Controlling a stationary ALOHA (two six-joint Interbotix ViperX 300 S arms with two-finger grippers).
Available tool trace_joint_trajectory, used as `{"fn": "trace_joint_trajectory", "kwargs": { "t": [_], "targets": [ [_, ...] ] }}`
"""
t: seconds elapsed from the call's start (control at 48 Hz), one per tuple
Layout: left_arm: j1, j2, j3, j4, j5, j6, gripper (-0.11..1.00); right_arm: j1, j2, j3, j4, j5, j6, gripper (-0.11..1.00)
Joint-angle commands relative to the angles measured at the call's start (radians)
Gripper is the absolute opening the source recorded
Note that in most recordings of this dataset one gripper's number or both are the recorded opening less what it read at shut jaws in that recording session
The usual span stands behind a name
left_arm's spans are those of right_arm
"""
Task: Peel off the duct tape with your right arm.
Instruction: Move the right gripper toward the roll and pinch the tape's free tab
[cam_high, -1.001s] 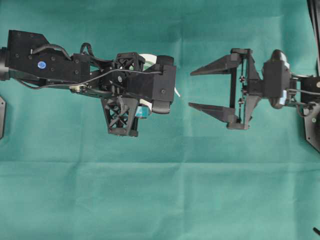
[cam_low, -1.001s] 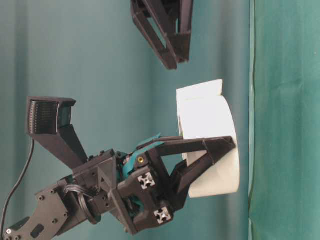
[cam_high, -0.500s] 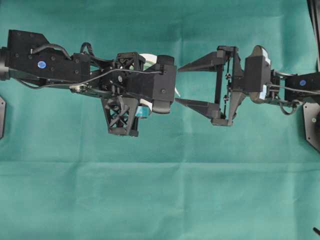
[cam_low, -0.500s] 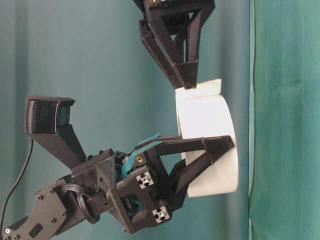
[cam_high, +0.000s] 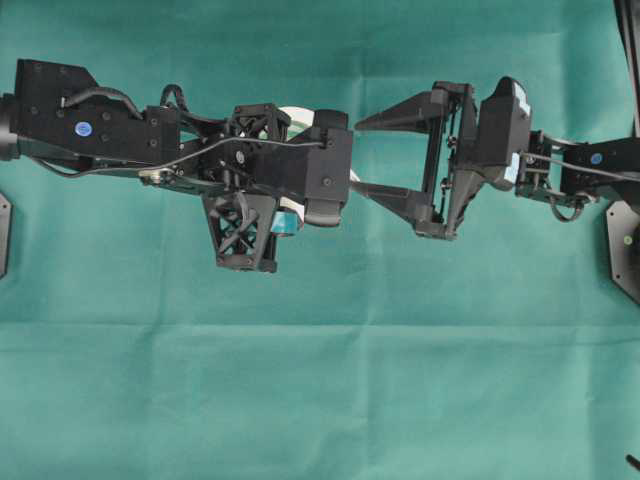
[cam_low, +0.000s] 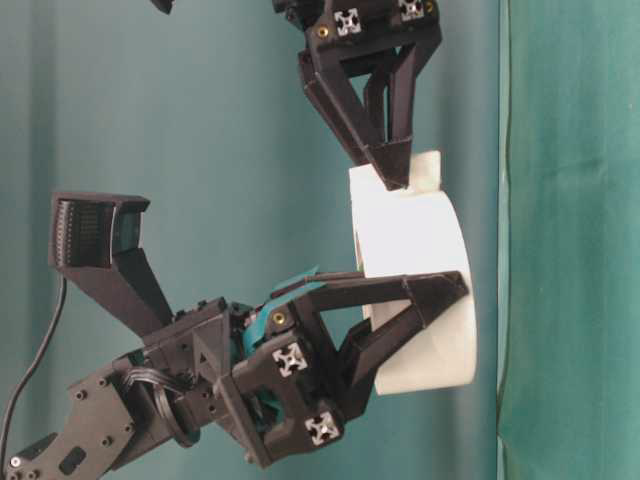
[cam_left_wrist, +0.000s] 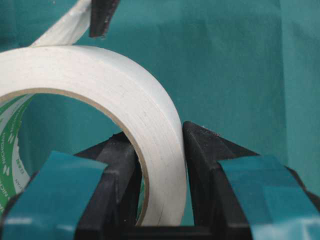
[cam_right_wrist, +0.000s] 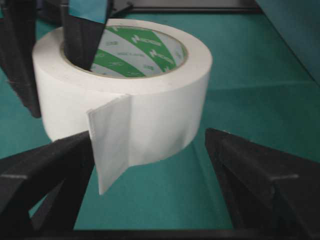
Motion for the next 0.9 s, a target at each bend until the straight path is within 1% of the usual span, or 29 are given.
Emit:
{"fn": "trace_joint_trajectory", "kwargs": {
  "t": [0.0,0.146,0.292,0.375,0.48,0.626,0.709,0.792,0.876],
  "targets": [
    [-0.002,-0.04,-0.031,0.003,-0.005,0.002,0.22,-0.006,-0.009,-0.015,0.005,-0.011,-0.003,0.7],
    [-0.002,-0.04,-0.032,0.003,-0.005,0.003,0.22,-0.006,-0.008,-0.015,0.002,-0.011,-0.003,0.63],
    [0.0,-0.04,-0.031,0.003,-0.005,0.003,0.22,0.0,-0.008,-0.014,0.0,-0.011,-0.003,0.59],
    [-0.002,-0.04,-0.031,0.003,-0.005,0.003,0.22,0.009,-0.008,-0.014,-0.006,-0.011,-0.003,0.52],
    [-0.002,-0.04,-0.029,0.003,-0.005,0.003,0.22,0.017,-0.008,-0.014,-0.014,-0.011,0.002,0.38],
    [-0.002,-0.04,-0.029,0.003,-0.005,0.003,0.22,0.02,-0.008,-0.008,-0.015,-0.011,0.002,0.09],
    [-0.002,-0.04,-0.028,0.003,-0.005,0.003,0.22,0.02,-0.008,-0.005,-0.015,-0.011,0.002,-0.03],
    [-0.002,-0.04,-0.026,0.003,-0.005,0.002,0.22,0.02,-0.008,-0.003,-0.015,-0.011,0.003,-0.08],
    [-0.002,-0.038,-0.026,0.003,-0.005,0.002,0.22,0.02,-0.008,-0.003,-0.015,-0.011,0.005,-0.09]
  ]
}}
